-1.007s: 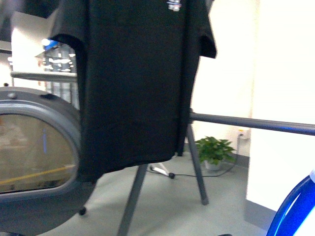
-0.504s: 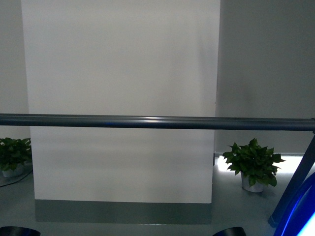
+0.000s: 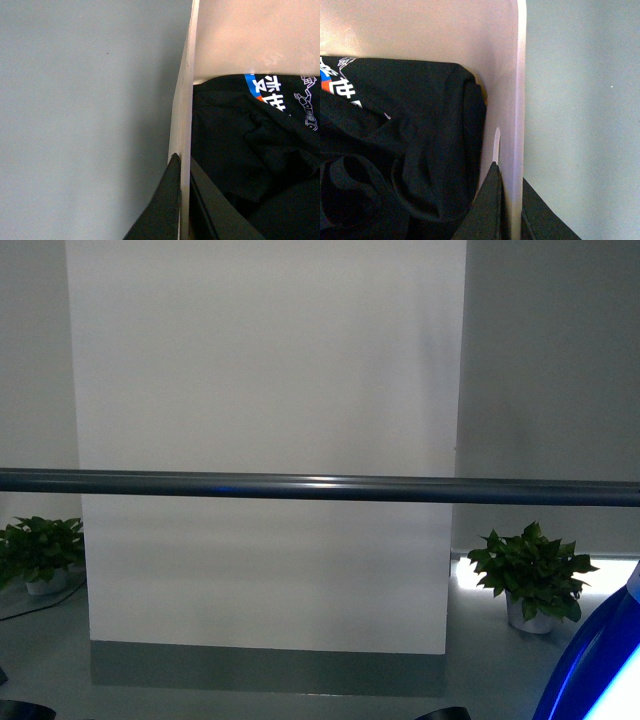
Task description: Move hamper under clothes hanger
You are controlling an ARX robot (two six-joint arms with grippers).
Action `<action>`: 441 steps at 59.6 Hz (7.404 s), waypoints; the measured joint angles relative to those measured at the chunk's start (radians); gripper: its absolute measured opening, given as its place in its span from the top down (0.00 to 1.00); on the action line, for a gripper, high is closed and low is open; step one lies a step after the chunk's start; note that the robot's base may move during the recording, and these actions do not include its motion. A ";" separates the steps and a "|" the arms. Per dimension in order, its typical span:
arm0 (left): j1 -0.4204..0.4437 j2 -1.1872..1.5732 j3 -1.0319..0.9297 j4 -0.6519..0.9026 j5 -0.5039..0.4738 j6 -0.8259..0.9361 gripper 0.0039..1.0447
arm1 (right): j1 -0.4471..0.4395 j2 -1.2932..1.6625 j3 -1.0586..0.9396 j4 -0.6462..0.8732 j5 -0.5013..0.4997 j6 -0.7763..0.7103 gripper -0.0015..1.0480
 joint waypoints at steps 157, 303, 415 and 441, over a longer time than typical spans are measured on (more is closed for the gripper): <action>-0.018 0.062 -0.076 0.441 0.013 -0.130 0.96 | 0.012 0.058 -0.082 0.512 0.139 0.053 0.97; -0.041 -0.505 -0.142 0.428 0.068 -0.132 0.06 | 0.038 -0.347 -0.179 0.567 0.243 -0.177 0.08; -0.056 -1.310 -0.926 0.379 -0.008 -0.069 0.97 | -0.185 -1.335 -1.123 0.679 -0.058 -0.196 0.98; -0.056 -1.542 -1.078 0.303 -0.008 -0.069 0.97 | -0.290 -1.587 -1.278 0.578 -0.177 -0.195 0.98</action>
